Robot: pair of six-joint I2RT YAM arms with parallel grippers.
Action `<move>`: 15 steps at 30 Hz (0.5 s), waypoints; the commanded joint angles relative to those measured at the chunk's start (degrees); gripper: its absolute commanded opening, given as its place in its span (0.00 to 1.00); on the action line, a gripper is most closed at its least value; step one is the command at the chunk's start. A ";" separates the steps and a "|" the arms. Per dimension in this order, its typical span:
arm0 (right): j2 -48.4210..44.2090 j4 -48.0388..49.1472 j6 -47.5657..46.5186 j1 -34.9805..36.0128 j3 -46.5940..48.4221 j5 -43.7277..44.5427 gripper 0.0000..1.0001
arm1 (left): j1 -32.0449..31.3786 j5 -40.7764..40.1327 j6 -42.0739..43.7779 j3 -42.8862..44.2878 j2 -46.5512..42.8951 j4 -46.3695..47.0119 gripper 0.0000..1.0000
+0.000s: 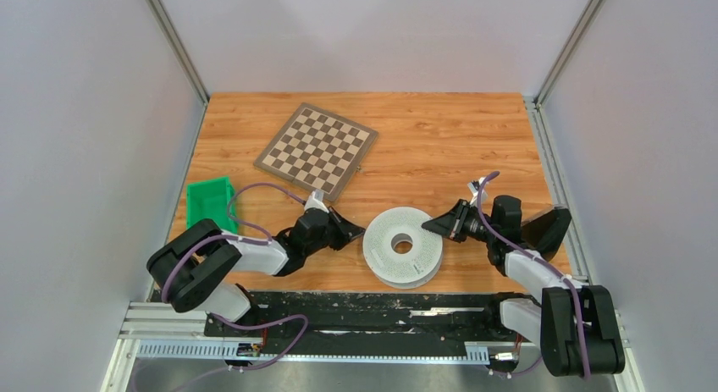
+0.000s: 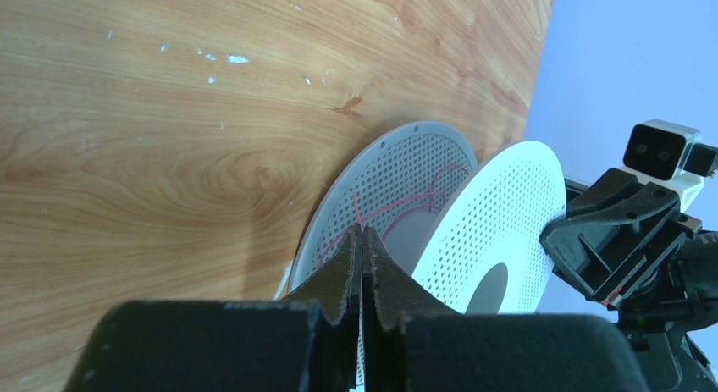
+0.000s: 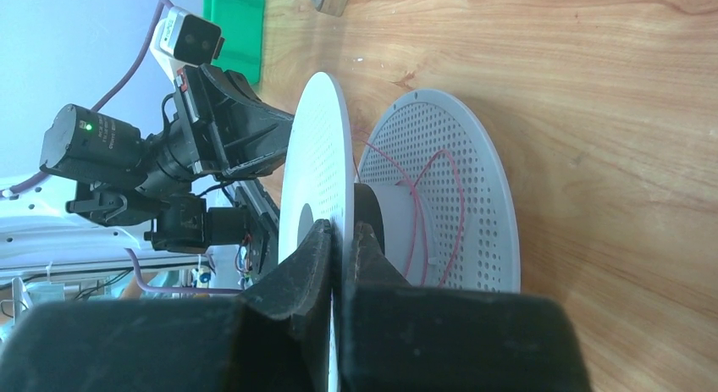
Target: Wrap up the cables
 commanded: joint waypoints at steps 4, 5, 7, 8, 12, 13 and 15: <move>3.10 0.36 -8.92 -0.22 -0.98 1.23 0.00 | 0.03 0.81 7.18 2.93 4.03 8.73 0.00; 3.74 1.02 -8.72 -0.21 -1.03 0.78 0.00 | 0.06 1.09 8.75 3.77 4.45 8.91 0.00; 5.08 2.30 -8.32 -0.27 -1.19 0.12 0.00 | 0.07 1.74 11.18 5.32 5.58 8.24 0.00; 5.73 2.96 -8.23 -0.23 -1.28 -0.38 0.00 | 0.07 1.85 12.39 5.70 6.24 8.15 0.00; 7.10 3.46 -8.28 -0.22 -1.17 -0.32 0.00 | 0.13 1.89 15.31 6.42 6.86 9.10 0.00; 7.24 3.51 -8.28 -0.21 -1.06 -0.19 0.00 | 0.13 1.89 15.93 7.15 6.88 8.15 0.00; 7.79 3.36 -8.31 -0.21 -0.75 -0.03 0.00 | 0.16 1.89 17.67 8.74 7.31 6.17 0.00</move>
